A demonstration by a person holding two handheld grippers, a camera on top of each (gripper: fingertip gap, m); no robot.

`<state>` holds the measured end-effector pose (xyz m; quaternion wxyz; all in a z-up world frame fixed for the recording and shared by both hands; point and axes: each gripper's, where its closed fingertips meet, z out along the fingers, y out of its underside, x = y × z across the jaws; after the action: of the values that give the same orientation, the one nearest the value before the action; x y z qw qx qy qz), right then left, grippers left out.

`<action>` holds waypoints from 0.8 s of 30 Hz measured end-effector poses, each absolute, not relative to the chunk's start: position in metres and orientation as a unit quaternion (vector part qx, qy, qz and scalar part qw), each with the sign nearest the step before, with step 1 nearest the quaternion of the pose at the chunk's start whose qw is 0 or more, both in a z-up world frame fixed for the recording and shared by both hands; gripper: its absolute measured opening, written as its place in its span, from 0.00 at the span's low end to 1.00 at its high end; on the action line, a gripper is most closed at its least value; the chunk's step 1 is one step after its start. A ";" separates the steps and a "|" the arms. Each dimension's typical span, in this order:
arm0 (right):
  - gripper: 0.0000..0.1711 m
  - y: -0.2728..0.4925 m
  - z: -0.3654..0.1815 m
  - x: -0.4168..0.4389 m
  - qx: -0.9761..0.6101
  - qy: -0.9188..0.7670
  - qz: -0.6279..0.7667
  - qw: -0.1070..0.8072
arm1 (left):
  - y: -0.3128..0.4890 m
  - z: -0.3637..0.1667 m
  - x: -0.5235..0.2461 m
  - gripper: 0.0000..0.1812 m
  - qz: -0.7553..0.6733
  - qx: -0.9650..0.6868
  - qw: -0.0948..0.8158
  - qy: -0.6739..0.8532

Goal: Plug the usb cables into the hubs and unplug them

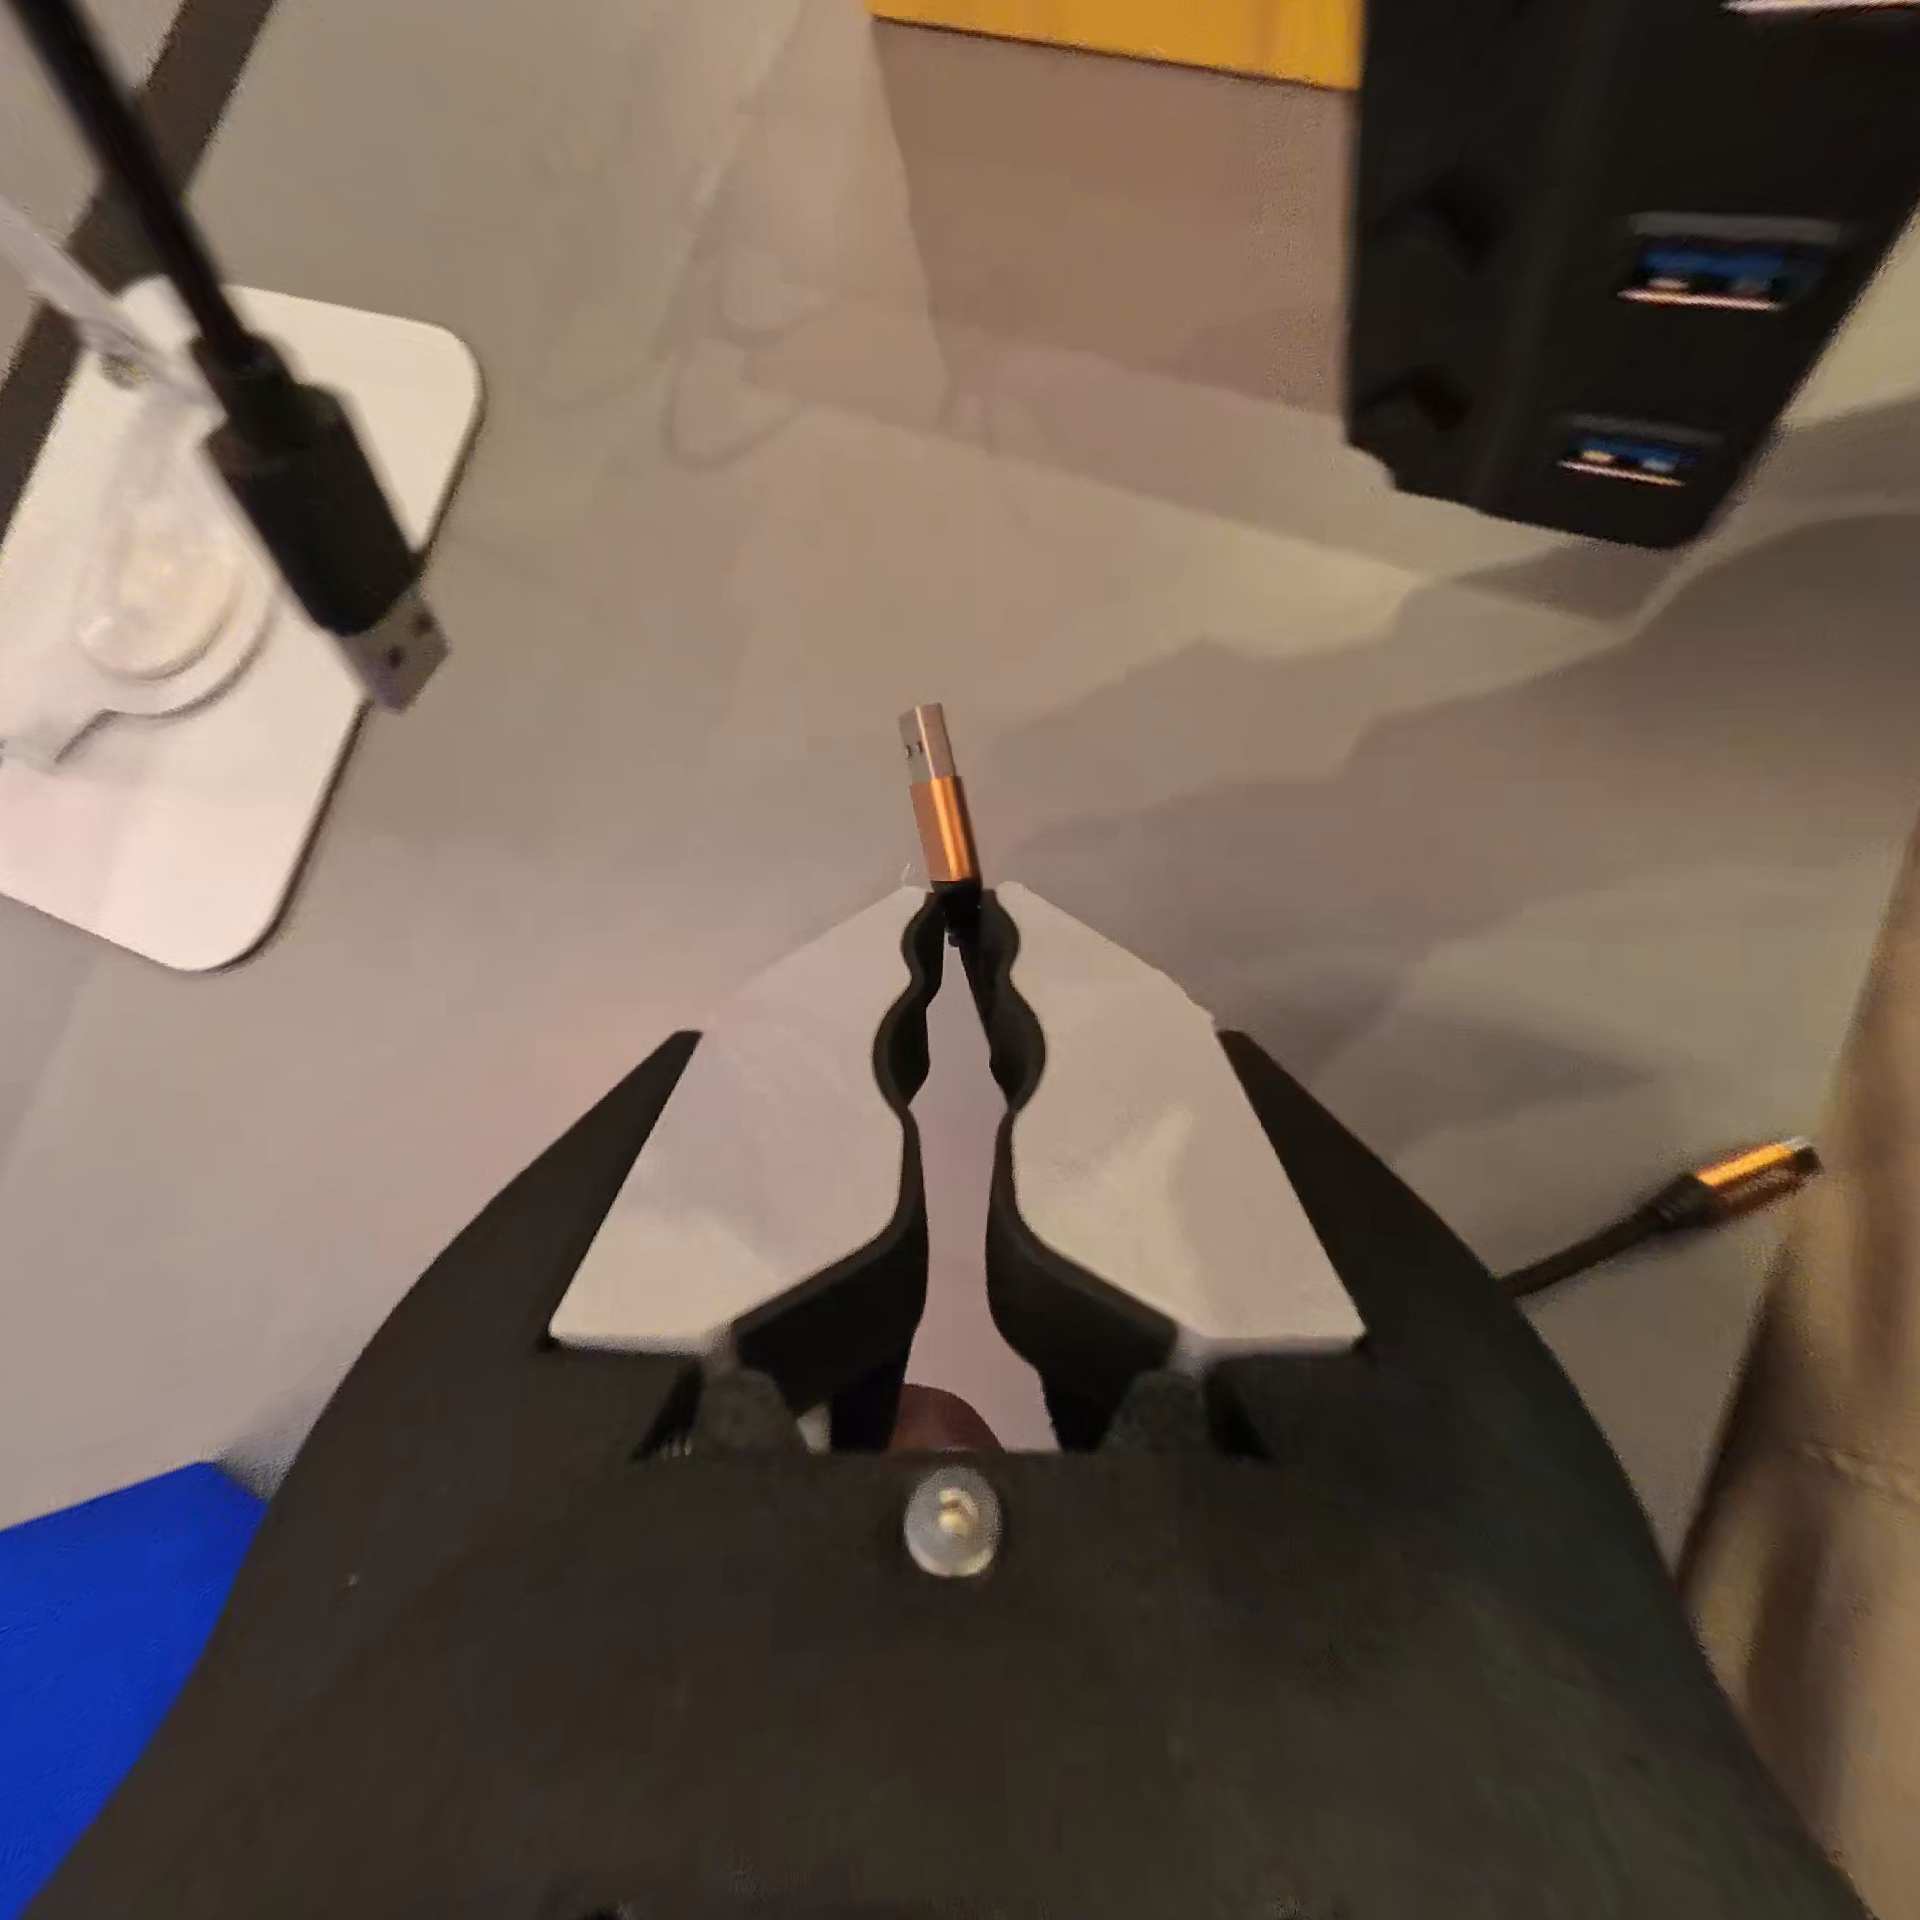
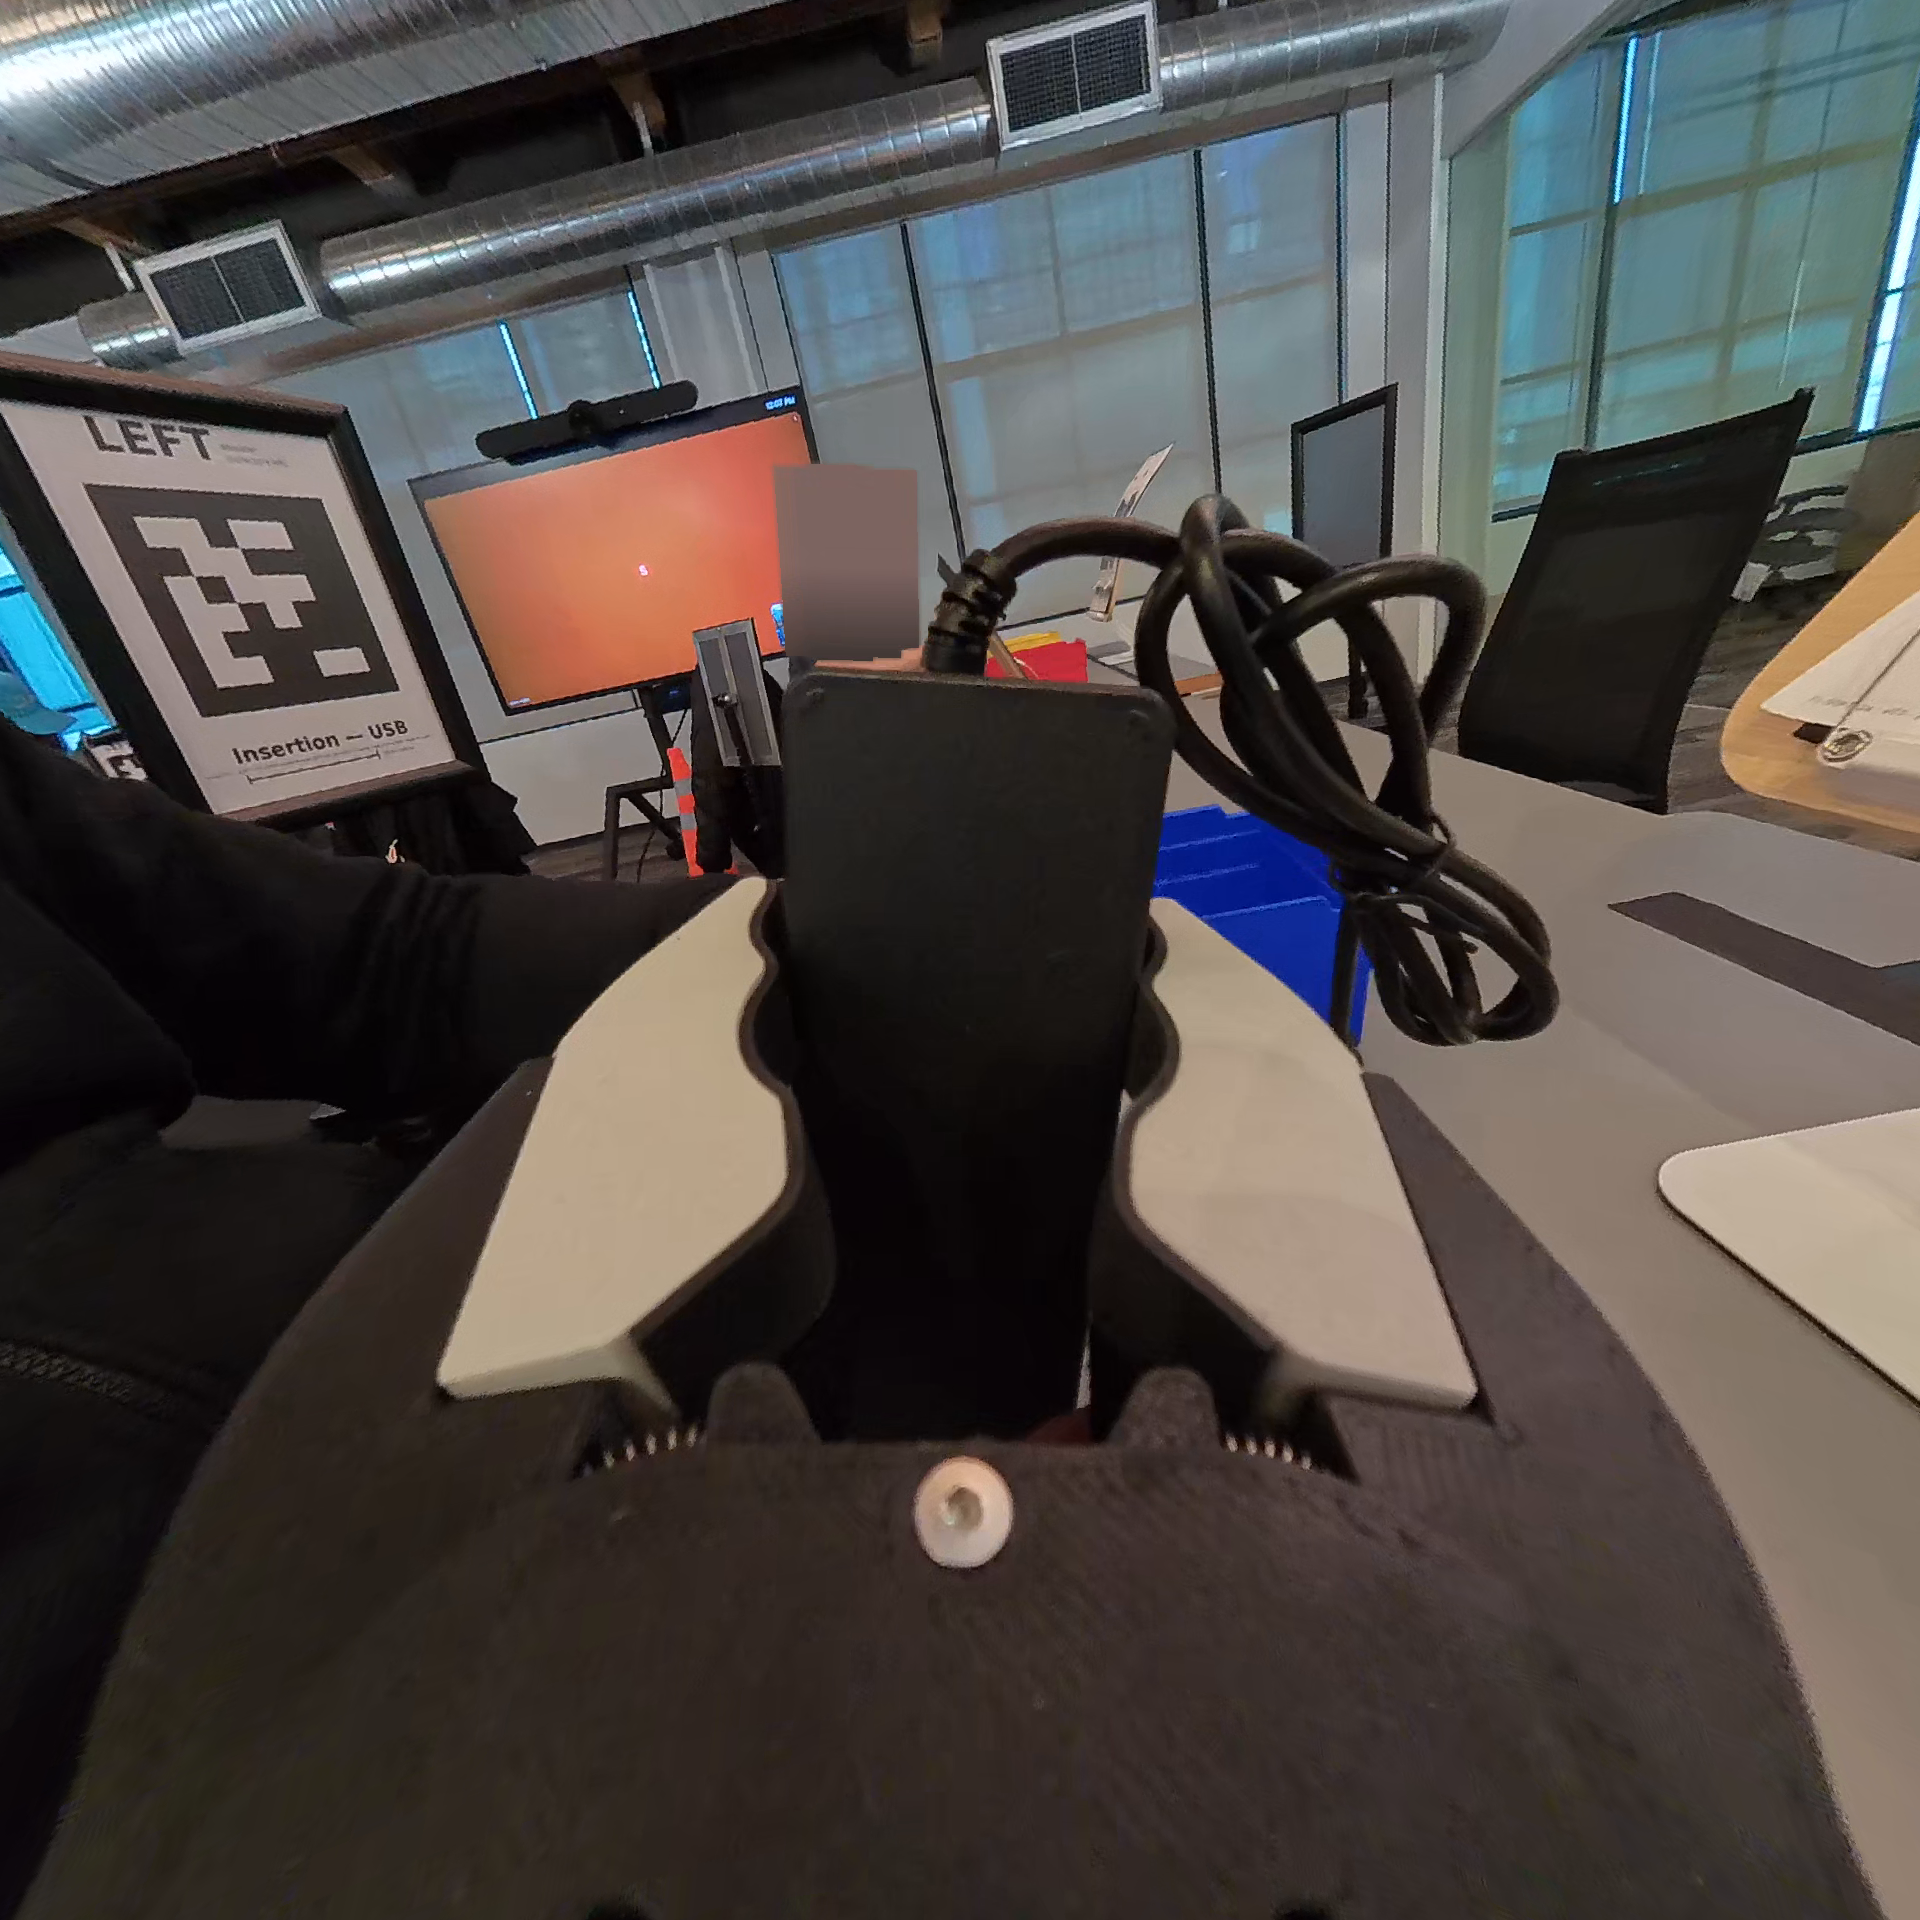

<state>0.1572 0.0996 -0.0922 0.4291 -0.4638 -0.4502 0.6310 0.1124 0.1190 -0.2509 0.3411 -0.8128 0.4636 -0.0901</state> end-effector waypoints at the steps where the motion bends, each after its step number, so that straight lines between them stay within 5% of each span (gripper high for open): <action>1: 0.36 0.101 -0.092 0.158 -0.464 -0.448 0.631 0.431 | 0.128 -0.251 0.108 0.04 -0.079 -0.817 0.345 0.455; 9: 0.36 0.107 -0.090 0.164 -0.465 -0.437 0.634 0.438 | 0.144 -0.290 0.118 0.04 -0.129 -0.840 0.265 0.456; 18: 0.36 0.111 -0.080 0.173 -0.451 -0.421 0.649 0.445 | 0.146 -0.250 0.147 0.03 -0.403 -0.790 0.272 0.373; 24: 0.36 0.108 -0.077 0.174 -0.446 -0.421 0.652 0.445 | 0.164 -0.309 0.120 0.05 -0.324 -0.859 0.200 0.343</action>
<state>0.1736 0.1085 -0.0772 0.4454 -0.4455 -0.4215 0.6523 0.1199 0.1643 -0.3089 0.2002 -0.8586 0.3428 -0.3244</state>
